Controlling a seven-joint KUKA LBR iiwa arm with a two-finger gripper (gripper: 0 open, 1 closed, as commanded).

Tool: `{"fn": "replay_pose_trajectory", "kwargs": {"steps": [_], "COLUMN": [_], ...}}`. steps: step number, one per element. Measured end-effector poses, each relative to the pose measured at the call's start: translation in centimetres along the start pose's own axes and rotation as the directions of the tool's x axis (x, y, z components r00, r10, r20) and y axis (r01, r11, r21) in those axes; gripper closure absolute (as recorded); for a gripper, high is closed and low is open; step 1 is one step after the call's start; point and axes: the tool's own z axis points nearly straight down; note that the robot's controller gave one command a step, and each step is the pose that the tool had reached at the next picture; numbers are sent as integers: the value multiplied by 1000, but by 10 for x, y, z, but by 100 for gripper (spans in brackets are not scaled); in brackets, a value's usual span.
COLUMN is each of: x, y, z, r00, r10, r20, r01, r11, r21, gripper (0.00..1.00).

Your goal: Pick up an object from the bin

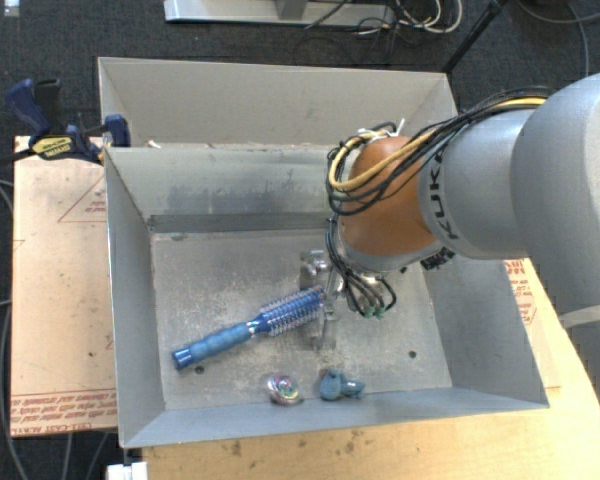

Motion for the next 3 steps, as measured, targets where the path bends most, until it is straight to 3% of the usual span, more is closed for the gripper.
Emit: {"fn": "replay_pose_trajectory", "kwargs": {"steps": [1,2,3], "x": [-2,9,22], "y": [-2,4,-10], "z": [-4,-110,-257], "r00": [1000,1000,1000], "r10": [2,2,3], "r20": [6,15,17], "r01": [-2,-2,-3], "r11": [1000,1000,1000], "r21": [1,1,2], "gripper": [100,100,100]}}
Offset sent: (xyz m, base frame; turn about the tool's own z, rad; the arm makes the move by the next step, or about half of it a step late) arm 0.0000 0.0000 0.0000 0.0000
